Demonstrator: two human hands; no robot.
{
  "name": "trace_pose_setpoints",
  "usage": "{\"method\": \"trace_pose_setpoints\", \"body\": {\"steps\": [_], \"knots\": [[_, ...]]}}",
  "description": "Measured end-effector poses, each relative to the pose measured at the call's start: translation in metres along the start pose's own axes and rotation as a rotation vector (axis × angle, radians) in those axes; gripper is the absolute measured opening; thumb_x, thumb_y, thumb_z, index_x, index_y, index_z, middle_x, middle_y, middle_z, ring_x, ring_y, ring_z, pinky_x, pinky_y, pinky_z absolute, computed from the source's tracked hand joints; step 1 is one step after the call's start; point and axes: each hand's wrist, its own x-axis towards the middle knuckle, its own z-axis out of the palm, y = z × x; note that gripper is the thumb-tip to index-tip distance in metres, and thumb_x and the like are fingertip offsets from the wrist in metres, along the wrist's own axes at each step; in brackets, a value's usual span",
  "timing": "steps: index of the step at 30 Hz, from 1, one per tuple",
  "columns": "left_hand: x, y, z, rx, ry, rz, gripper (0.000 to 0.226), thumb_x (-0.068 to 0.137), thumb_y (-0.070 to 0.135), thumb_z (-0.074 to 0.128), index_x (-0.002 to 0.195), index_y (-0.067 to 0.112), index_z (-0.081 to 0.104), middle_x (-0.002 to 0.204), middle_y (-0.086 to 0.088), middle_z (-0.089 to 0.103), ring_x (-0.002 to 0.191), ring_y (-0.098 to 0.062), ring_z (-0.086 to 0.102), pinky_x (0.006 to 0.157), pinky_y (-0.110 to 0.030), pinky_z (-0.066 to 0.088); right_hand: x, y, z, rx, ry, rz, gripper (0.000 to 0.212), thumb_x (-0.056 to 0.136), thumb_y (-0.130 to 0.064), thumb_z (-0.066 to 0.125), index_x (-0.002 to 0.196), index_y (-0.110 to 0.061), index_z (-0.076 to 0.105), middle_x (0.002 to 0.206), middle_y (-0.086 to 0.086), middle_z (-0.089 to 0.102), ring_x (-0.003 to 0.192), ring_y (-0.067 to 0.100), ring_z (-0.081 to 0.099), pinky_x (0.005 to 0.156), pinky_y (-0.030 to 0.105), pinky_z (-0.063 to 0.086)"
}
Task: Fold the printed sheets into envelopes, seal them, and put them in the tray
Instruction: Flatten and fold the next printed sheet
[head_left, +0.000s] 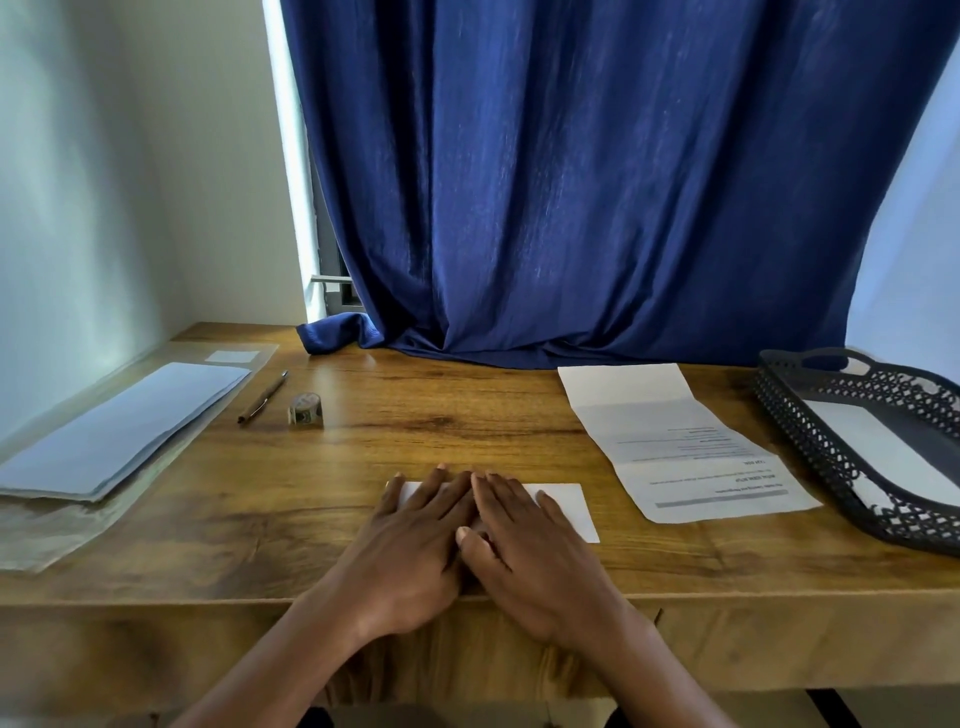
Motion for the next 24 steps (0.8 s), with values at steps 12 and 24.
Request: {"method": "trace_pose_setpoints", "body": {"steps": [12, 24], "knots": [[-0.013, -0.009, -0.016, 0.058, -0.041, -0.341, 0.076, 0.100, 0.067, 0.002, 0.164, 0.027, -0.008, 0.169, 0.007, -0.021, 0.153, -0.017, -0.027, 0.125, -0.052, -0.015, -0.022, 0.043, -0.018, -0.157, -0.054, 0.155, 0.093, 0.088, -0.079, -0.001, 0.163, -0.024, -0.004, 0.171, -0.008, -0.006, 0.156, 0.010, -0.007, 0.122, 0.032, -0.005], [0.011, 0.026, 0.003, 0.011, 0.012, -0.006, 0.065, 0.106, 0.061, 0.009, 0.164, 0.035, -0.006, 0.170, 0.016, -0.014, 0.148, 0.001, -0.024, 0.120, -0.031, -0.017, -0.019, 0.046, -0.011, -0.177, 0.019, 0.153, 0.081, 0.098, -0.070, 0.009, 0.163, -0.024, 0.000, 0.172, -0.006, -0.001, 0.157, 0.011, -0.003, 0.123, 0.033, -0.004]]}}
